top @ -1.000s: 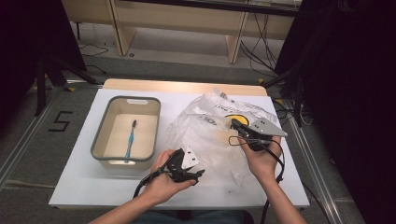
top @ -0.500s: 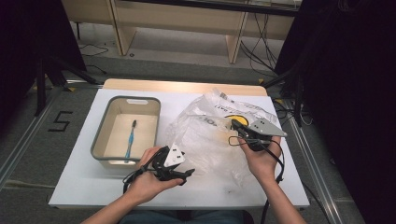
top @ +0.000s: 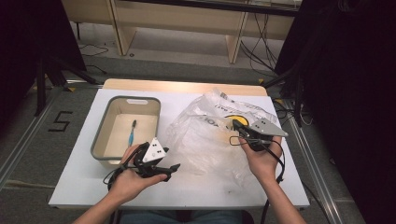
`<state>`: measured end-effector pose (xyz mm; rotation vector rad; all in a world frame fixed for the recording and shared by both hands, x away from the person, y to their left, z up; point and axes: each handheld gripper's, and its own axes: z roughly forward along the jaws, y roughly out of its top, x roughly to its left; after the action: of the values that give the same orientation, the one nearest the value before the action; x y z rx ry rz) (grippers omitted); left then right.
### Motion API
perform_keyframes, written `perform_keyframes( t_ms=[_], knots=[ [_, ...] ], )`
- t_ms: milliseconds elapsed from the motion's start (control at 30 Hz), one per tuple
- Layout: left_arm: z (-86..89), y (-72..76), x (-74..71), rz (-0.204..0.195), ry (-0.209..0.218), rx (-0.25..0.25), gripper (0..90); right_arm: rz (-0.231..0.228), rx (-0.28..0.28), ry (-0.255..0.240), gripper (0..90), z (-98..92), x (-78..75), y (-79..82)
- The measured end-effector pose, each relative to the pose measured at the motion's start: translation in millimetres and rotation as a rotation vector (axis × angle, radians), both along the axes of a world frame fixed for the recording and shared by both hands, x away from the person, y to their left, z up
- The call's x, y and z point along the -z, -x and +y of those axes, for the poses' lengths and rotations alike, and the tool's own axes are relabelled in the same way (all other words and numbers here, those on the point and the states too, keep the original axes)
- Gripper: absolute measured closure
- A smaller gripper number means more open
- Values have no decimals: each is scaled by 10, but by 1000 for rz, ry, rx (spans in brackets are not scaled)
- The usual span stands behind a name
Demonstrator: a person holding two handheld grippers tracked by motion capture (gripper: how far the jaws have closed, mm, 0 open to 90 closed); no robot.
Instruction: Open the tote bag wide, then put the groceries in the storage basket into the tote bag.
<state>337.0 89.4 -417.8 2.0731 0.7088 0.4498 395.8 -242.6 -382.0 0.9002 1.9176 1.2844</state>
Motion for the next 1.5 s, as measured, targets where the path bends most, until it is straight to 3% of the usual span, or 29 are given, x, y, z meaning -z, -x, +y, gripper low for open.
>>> perform_keyframes(
  t_ms=[533,1067,1500],
  knots=[
    [57,-16,-59,-1,17,-32,245,11,4,-5,900,-24,14,3],
    [90,-51,-70,5,21,-56,247,14,10,-7,900,-42,18,6],
    [151,-81,-165,-2,28,-93,256,11,4,-3,900,-29,26,3]
  ],
)
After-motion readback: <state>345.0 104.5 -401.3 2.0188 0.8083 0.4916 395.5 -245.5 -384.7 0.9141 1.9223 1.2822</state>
